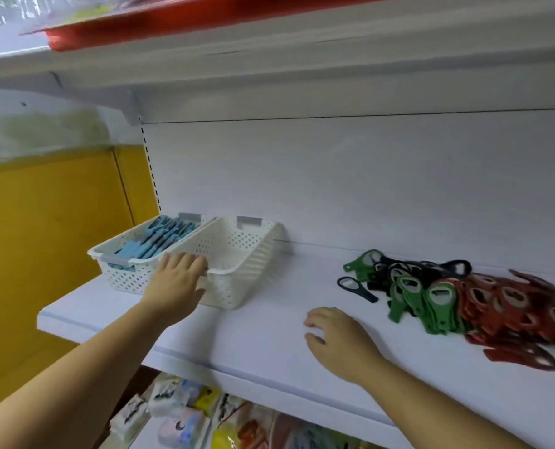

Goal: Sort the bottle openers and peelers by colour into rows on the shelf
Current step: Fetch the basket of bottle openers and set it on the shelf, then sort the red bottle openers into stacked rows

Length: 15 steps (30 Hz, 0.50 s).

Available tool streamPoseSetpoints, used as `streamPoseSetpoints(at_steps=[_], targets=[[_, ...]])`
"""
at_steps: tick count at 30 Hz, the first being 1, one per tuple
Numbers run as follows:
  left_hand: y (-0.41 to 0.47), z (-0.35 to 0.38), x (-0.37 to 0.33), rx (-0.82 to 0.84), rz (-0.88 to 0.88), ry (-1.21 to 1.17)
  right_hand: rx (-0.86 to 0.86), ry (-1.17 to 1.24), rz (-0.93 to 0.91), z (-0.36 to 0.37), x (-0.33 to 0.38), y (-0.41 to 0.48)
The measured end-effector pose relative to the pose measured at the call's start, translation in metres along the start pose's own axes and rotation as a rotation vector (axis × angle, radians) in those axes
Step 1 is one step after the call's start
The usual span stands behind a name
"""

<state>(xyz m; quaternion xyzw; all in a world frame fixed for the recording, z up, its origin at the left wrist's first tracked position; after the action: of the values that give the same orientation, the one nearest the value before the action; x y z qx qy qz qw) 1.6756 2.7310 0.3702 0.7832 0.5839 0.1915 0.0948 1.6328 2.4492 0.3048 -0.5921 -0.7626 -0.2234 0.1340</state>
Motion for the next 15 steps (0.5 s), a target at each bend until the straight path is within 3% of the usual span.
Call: streamPoseSetpoints(at_steps=[3,5,9,11,15], targets=[[0.010,0.003,-0.008,0.105,-0.088,0.070,-0.015,0.038,0.009,-0.002,-0.001,-0.002],[0.012,-0.001,-0.017,0.078,-0.115,0.092,-0.067,0.030,0.038,-0.005,-0.002,-0.003],[0.009,-0.026,-0.053,-0.273,0.100,-0.124,-0.145,-0.010,0.059,-0.009,-0.004,-0.006],[0.008,-0.036,-0.087,-0.291,0.247,-0.210,-0.125,0.027,0.088,-0.014,-0.004,-0.010],[0.004,-0.043,-0.151,-0.168,0.357,-0.499,-0.067,0.083,0.084,-0.035,-0.021,-0.036]])
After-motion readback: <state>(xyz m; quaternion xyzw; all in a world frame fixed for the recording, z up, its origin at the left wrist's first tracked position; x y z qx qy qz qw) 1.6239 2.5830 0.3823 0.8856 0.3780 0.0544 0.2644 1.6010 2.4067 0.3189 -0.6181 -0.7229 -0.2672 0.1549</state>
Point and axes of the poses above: each hand's wrist, its own y-axis towards the middle knuckle, its own z-axis out of the palm, x = y × z, the point moved 3 cm from there along y, towards the middle knuckle, and after that the axes turned 7 degrees about z, right-handed, at the moved point
